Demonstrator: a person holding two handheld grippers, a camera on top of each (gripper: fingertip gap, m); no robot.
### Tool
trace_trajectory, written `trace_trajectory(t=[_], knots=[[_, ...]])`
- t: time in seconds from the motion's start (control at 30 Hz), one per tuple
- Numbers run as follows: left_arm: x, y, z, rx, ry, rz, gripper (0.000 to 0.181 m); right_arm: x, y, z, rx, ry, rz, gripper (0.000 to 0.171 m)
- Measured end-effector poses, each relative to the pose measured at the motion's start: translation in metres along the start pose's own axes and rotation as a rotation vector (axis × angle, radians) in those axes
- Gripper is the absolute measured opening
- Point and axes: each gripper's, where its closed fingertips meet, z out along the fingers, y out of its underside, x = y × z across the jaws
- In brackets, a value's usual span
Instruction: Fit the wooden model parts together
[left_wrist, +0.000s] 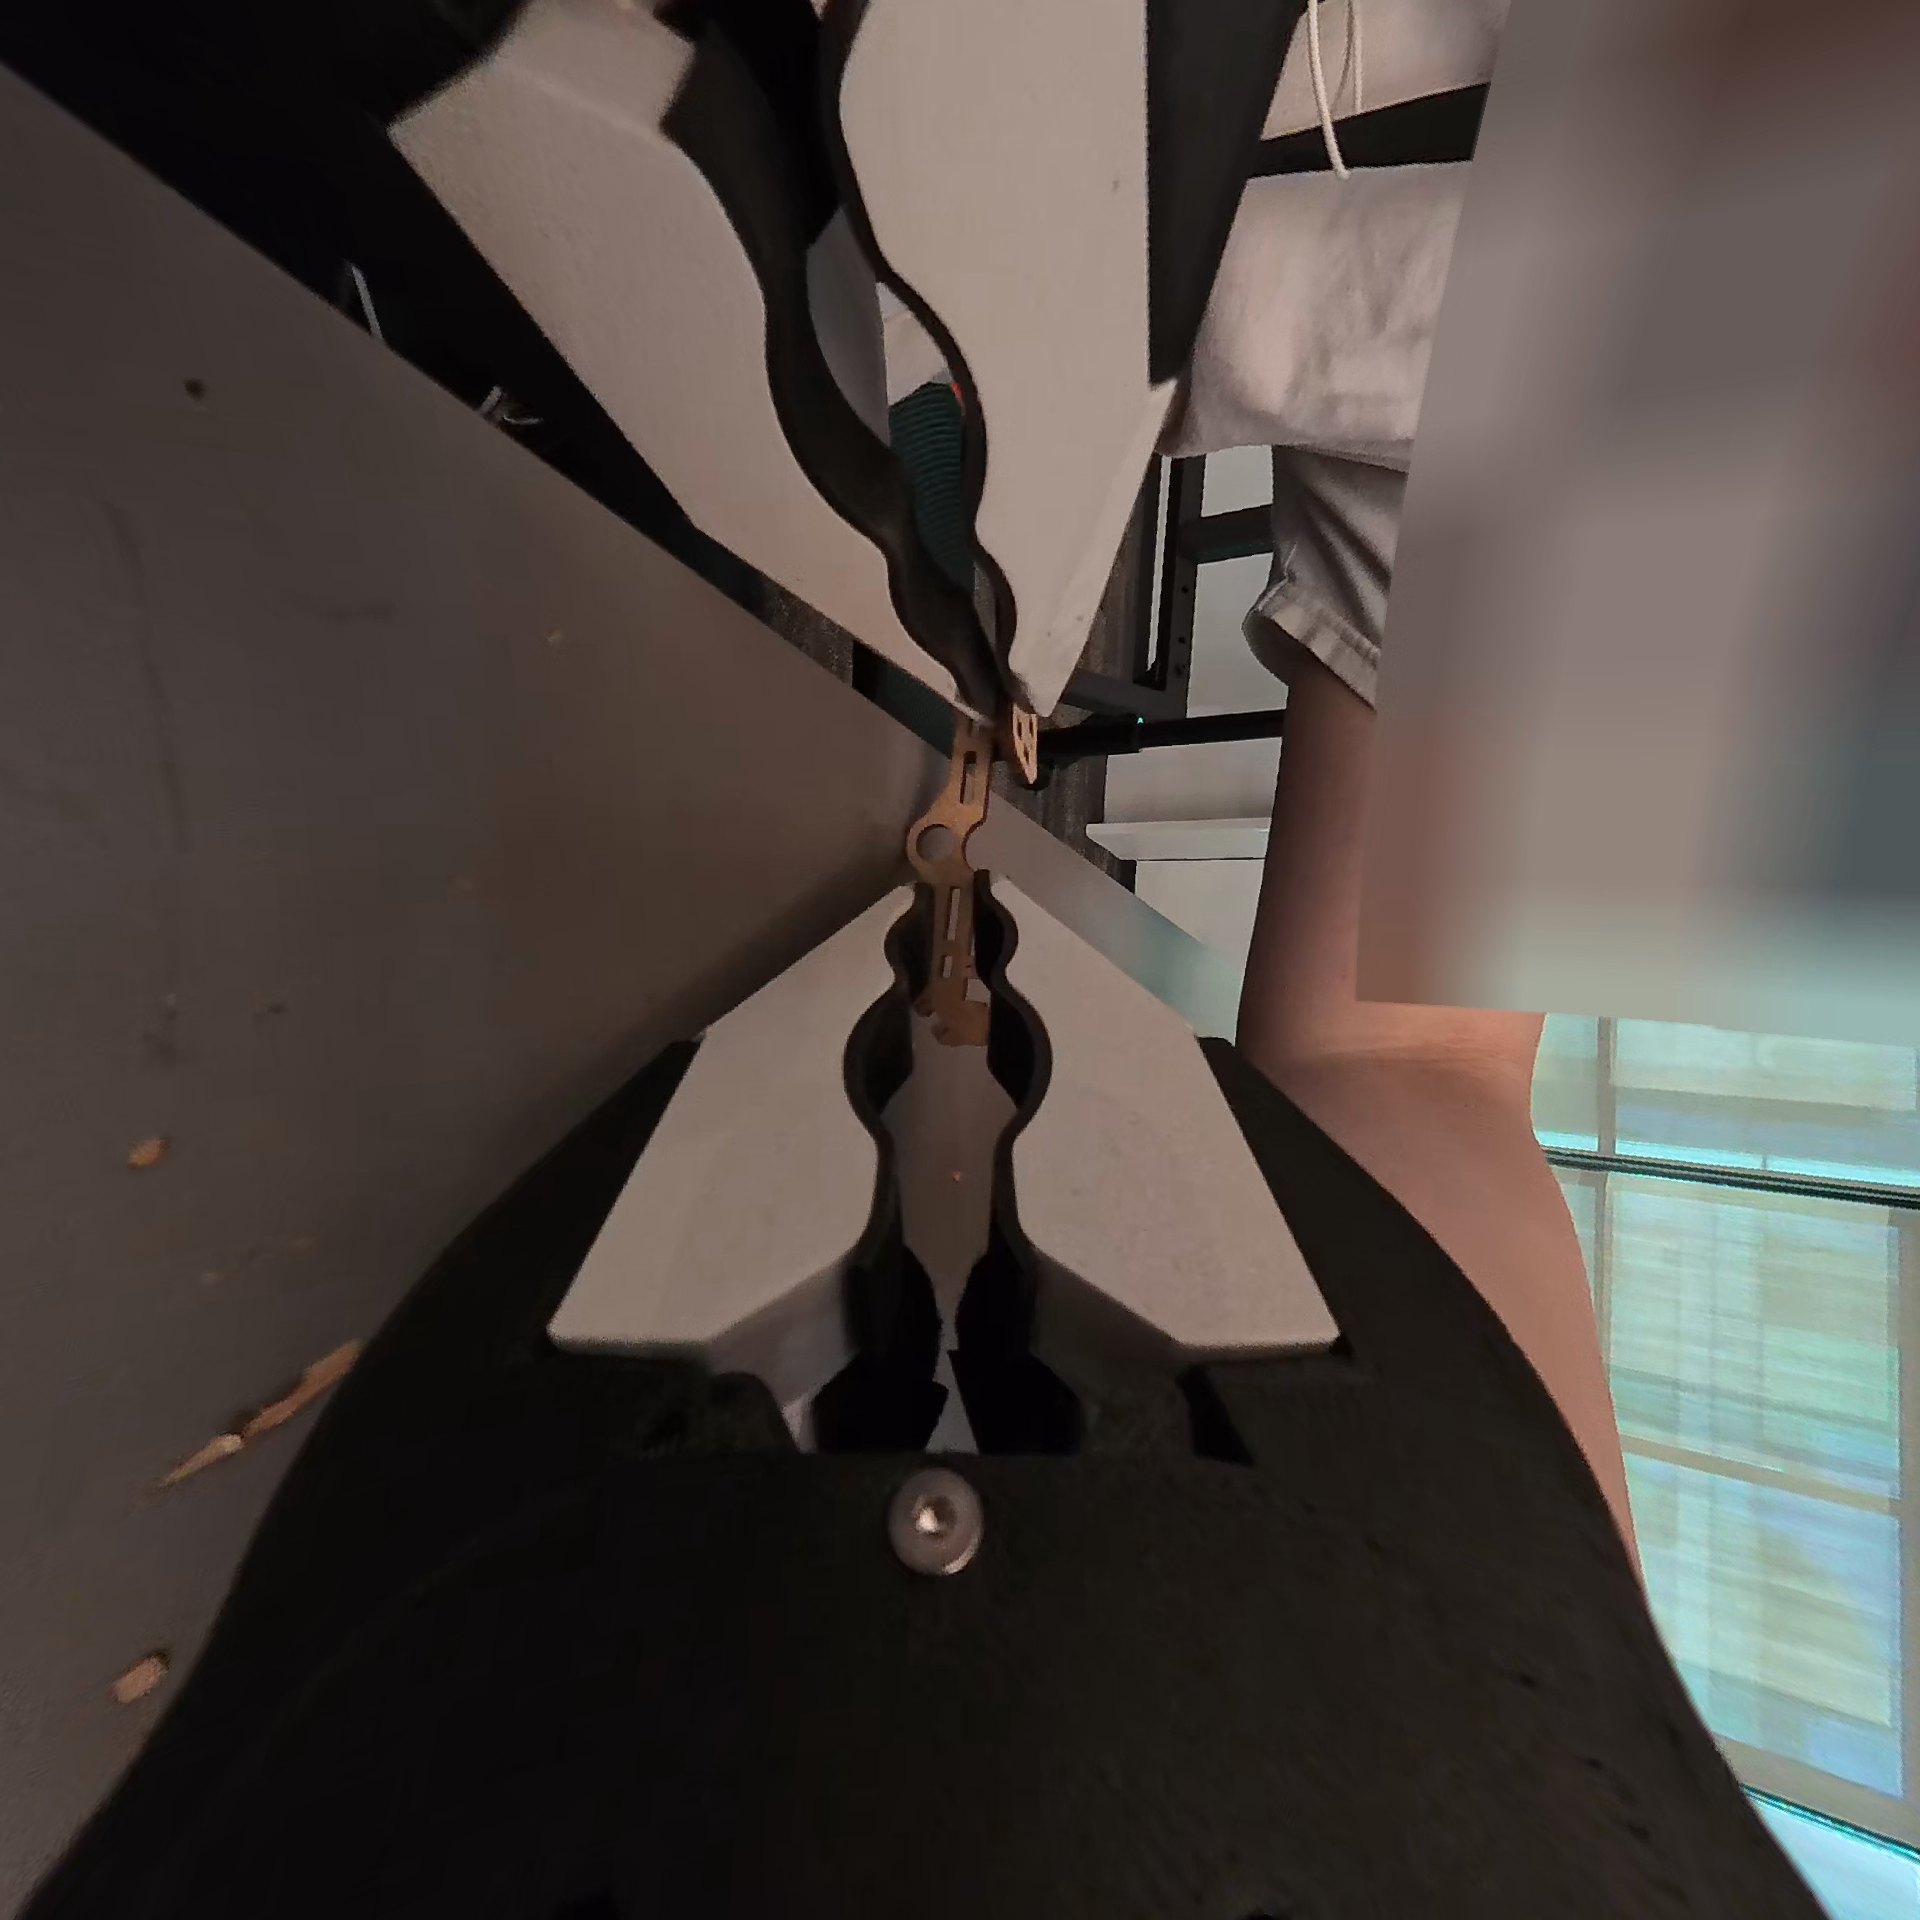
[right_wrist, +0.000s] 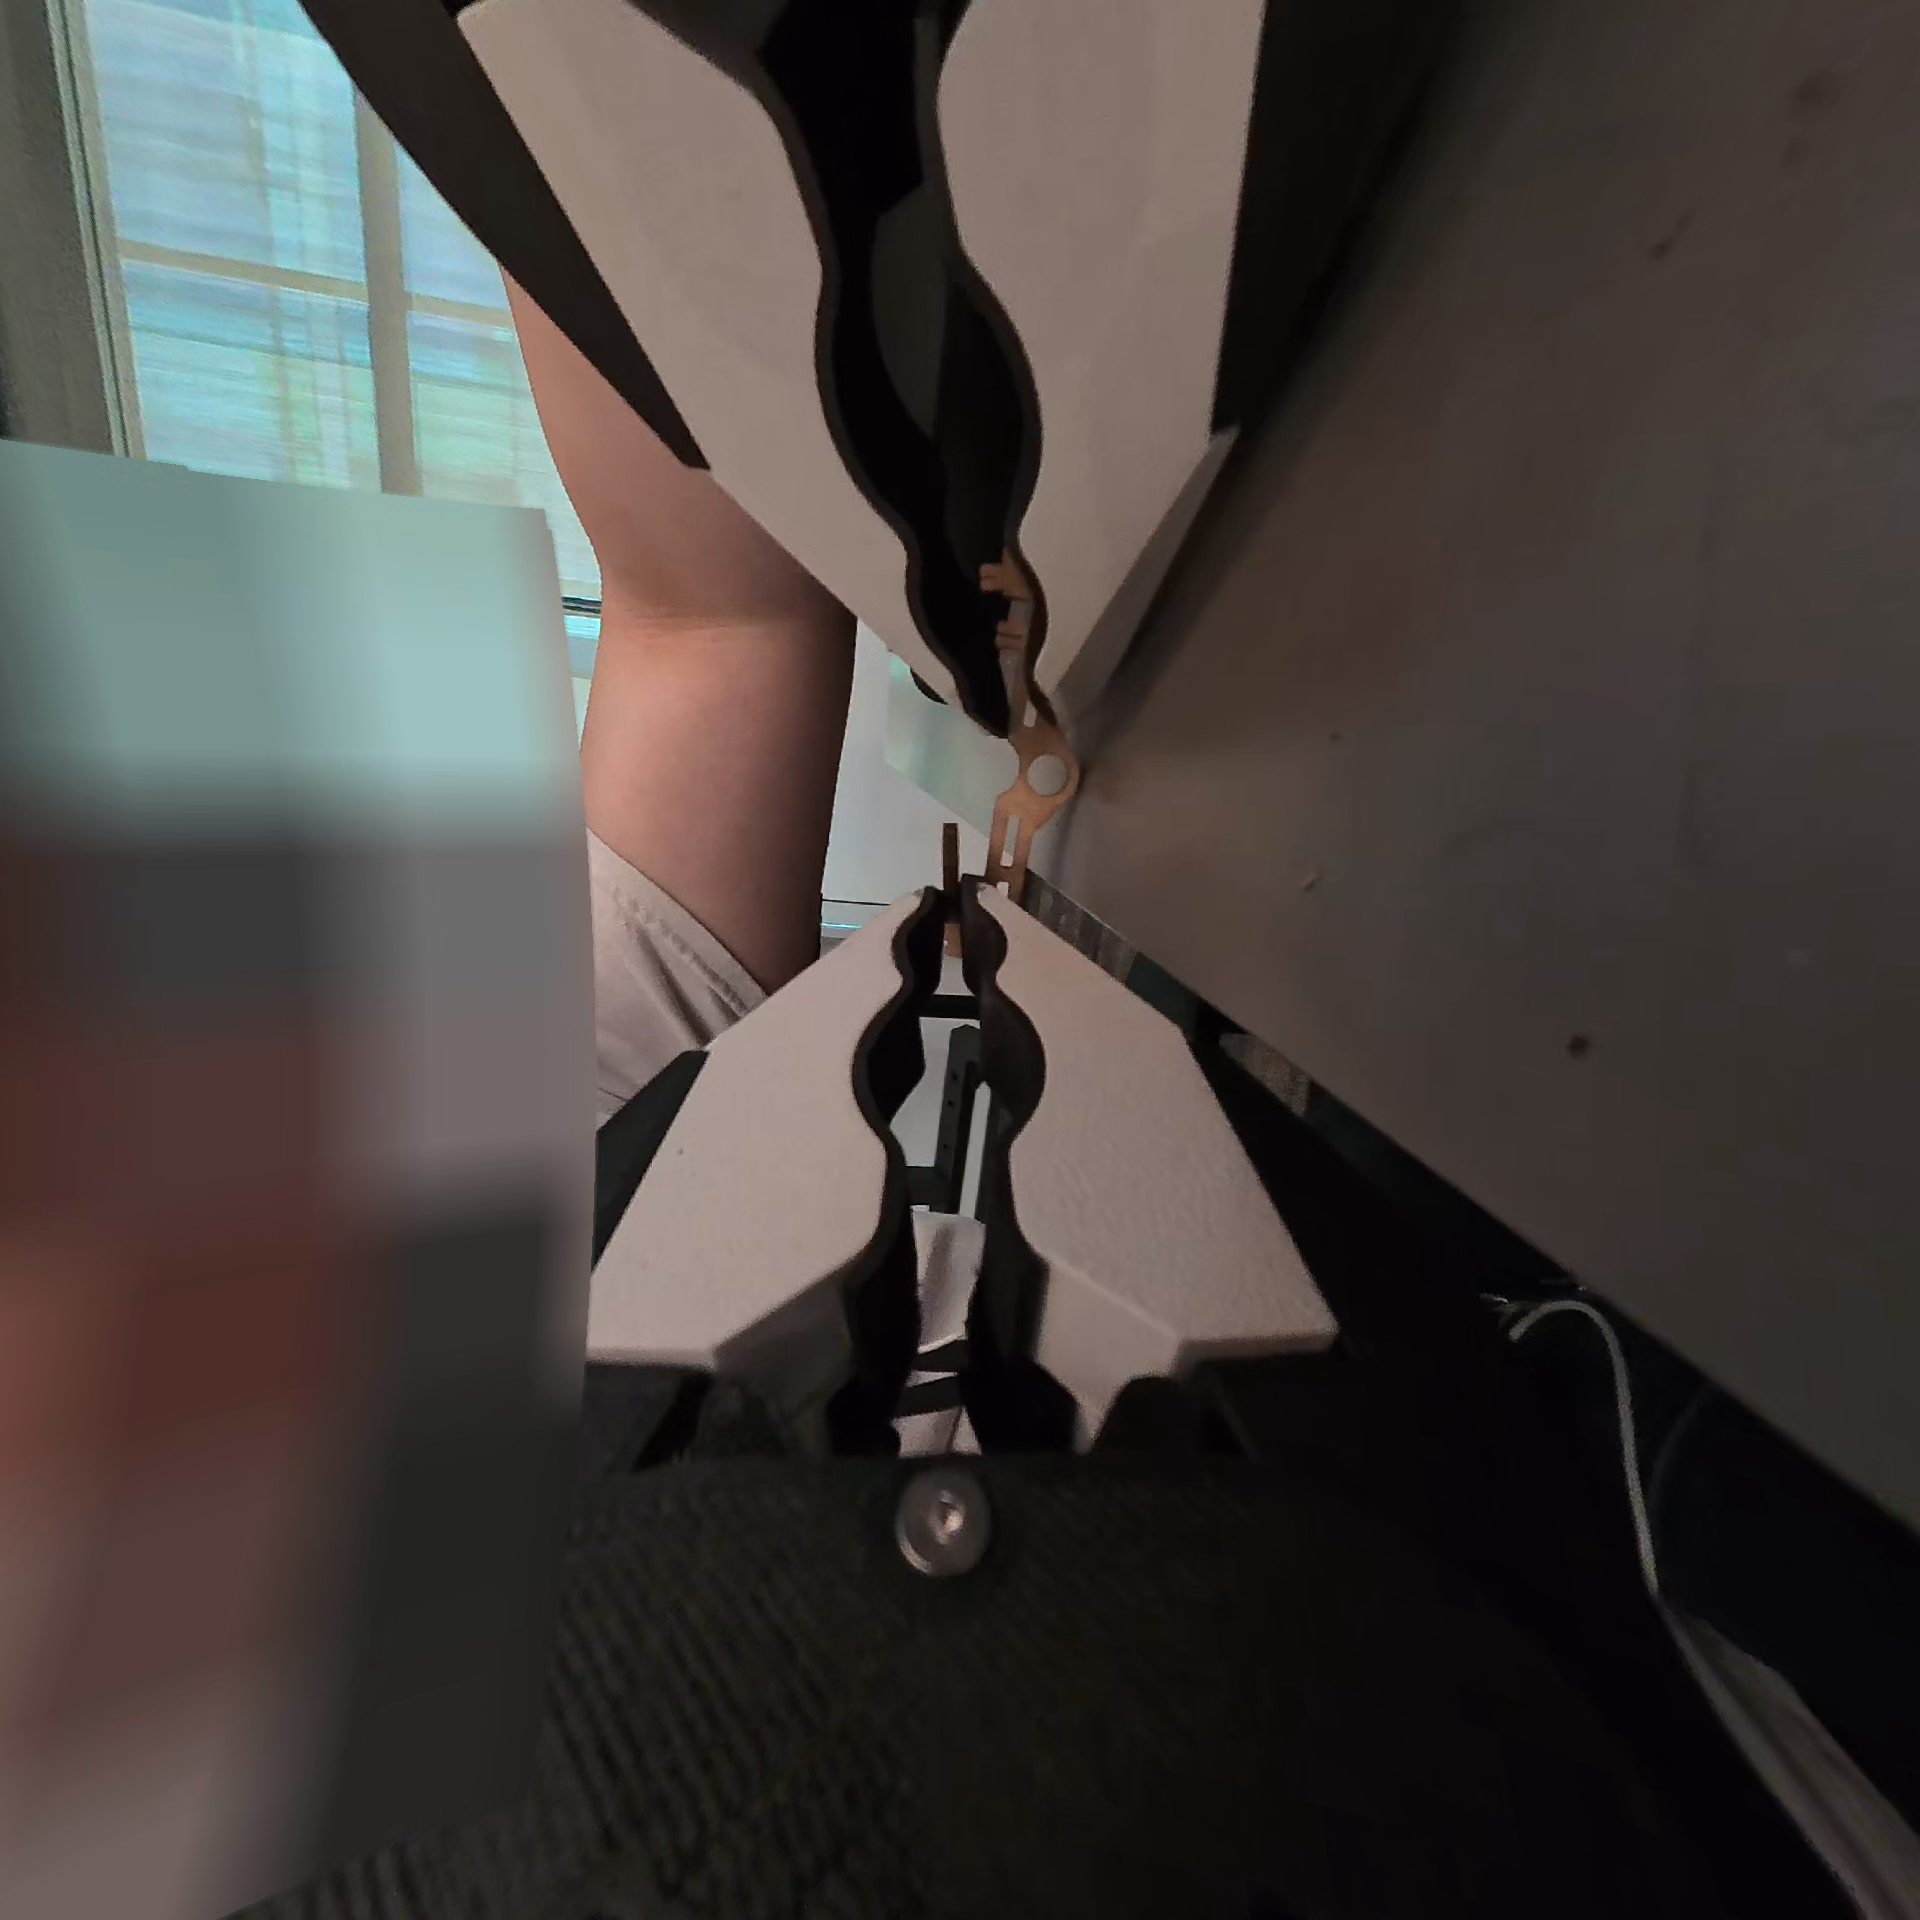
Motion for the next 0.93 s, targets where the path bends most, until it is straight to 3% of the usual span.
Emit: trace_trajectory(t=[0.03, 0.93], knots=[[-0.0001, 0.0001, -0.0002, -0.001, 0.001, -0.004, 0.006, -0.0001, -0.0001, 0.0001, 0.001, -0.002, 0.006, 0.002], [0.0010, -0.0030, -0.0035, 0.018, -0.012, 0.015, 0.004, 0.0075, 0.0033, 0.0022, -0.046, 0.026, -0.056, 0.001]])
